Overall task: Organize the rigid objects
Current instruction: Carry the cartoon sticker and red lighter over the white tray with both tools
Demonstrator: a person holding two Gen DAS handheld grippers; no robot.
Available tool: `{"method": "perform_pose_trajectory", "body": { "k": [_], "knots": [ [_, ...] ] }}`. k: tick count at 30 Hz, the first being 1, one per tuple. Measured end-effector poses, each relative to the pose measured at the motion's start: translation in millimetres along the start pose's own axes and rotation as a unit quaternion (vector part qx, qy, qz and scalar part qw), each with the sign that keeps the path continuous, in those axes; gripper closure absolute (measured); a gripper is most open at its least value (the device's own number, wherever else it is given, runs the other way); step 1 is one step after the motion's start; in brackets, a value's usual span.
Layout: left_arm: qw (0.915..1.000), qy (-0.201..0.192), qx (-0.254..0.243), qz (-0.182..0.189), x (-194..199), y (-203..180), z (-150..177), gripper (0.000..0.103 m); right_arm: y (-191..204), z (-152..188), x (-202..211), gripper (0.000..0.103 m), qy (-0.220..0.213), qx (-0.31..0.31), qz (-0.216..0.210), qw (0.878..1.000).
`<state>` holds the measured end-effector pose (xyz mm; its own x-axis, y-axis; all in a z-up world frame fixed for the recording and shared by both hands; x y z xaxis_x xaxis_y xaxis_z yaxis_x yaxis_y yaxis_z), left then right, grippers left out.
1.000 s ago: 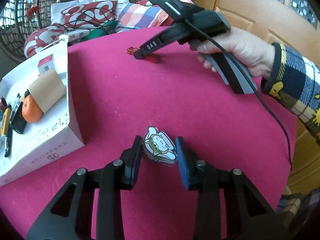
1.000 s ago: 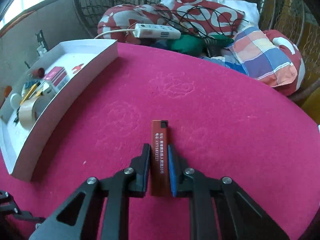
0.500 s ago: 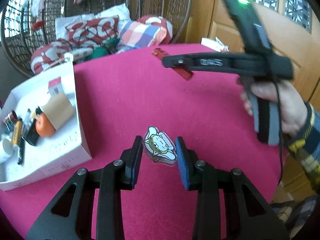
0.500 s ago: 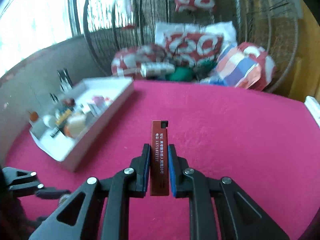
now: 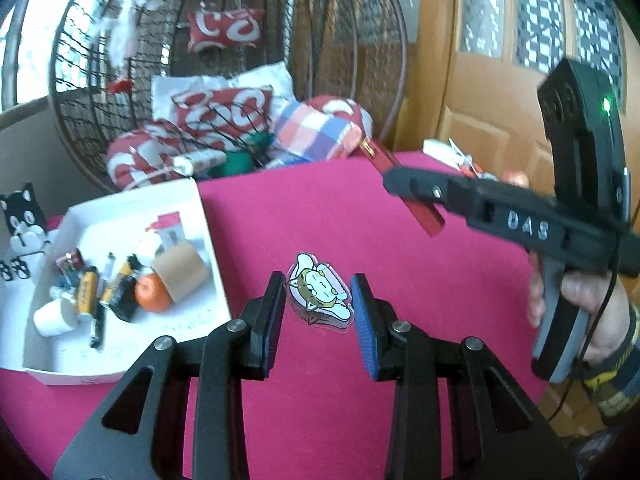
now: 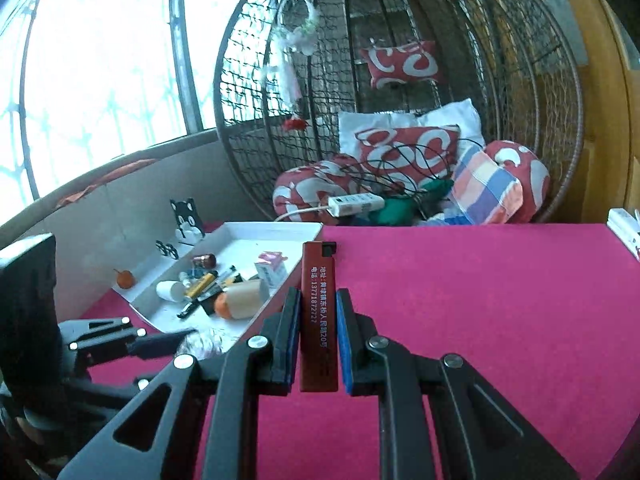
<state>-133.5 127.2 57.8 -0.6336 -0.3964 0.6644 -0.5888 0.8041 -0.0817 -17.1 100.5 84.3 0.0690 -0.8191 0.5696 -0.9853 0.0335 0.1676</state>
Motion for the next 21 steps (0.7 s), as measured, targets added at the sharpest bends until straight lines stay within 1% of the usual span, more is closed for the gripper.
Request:
{"method": "perform_pose_trajectory", "body": {
  "k": [7,13,21],
  "knots": [
    [0.9993,-0.025,0.024,-0.016,21,23,-5,0.071,14,-7,6,0.088,-0.010,0.010,-0.006,1.000],
    [0.9981,-0.035,0.043,-0.027,30,41,-3,0.071,29,-13,7,0.088,-0.011,0.022,-0.012,1.000],
    [0.9961,-0.046,0.064,-0.041,40,65,-2,0.070,48,-25,-4,0.088,-0.005,0.041,-0.025,0.999]
  ]
}}
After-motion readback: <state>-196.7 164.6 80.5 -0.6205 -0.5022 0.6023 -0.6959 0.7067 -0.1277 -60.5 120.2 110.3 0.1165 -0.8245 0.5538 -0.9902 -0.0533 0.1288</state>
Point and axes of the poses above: each gripper's, at about its wrist camera, not at the fingertips, and x roughly against the way its jaws point, y to its left, z to its underside, the point moved 7 cm from there along -x, roughly the way its jaws point, and after that the axes turned 10 degrees about y, right-handed, at the moved point
